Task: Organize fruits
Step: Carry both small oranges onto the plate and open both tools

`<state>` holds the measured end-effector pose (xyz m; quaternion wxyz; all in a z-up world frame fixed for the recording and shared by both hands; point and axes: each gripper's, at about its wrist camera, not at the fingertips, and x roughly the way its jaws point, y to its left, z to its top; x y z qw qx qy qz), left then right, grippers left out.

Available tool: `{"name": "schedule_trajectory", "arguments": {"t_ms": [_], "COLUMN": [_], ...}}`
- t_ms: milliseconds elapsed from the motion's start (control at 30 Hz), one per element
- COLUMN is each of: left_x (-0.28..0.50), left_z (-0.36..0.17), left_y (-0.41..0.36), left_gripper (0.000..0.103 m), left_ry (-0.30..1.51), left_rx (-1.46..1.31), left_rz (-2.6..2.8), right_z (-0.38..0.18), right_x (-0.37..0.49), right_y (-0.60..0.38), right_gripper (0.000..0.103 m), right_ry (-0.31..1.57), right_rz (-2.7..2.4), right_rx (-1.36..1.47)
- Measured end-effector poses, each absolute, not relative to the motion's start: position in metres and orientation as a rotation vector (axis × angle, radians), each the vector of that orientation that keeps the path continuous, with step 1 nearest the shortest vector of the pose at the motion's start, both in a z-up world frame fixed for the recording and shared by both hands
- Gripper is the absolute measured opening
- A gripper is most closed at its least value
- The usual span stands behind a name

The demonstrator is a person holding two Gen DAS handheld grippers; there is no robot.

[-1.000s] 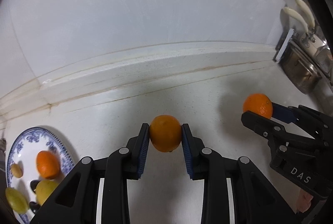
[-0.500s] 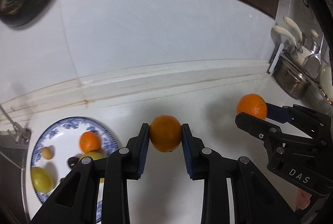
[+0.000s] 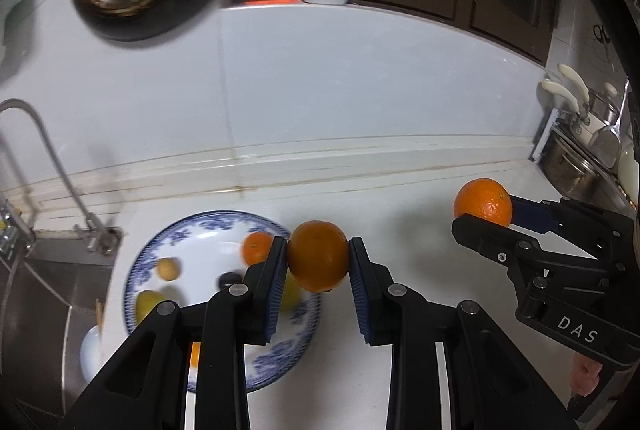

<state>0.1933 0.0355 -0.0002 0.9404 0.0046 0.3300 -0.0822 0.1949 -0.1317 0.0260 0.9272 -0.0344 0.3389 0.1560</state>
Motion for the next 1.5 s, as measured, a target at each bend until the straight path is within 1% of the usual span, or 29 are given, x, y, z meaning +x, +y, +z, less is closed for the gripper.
{"name": "schedule_trajectory", "arguments": {"t_ms": [400, 733, 1233, 1500], "left_x": [0.178, 0.18, 0.223, 0.246], "left_z": [0.0, -0.003, -0.028, -0.042], "left_y": [0.087, 0.122, 0.152, 0.161], "left_gripper": [0.03, 0.03, 0.03, 0.03], "left_ry": [0.668, 0.688, 0.785, 0.846], "left_rx": [-0.002, 0.025, 0.115, 0.099], "left_rz": [-0.111, -0.083, -0.132, -0.214], "right_z": [0.029, 0.025, -0.012, -0.032], "right_x": [0.197, 0.206, 0.256, 0.285], "right_y": [-0.073, -0.026, 0.023, 0.042], "right_gripper": [0.042, 0.042, 0.042, 0.042], "right_ry": [0.694, 0.706, 0.829, 0.883], "right_rz": [0.404, 0.469, 0.547, 0.584], "right_rx": [-0.108, -0.158, -0.292, -0.357]}}
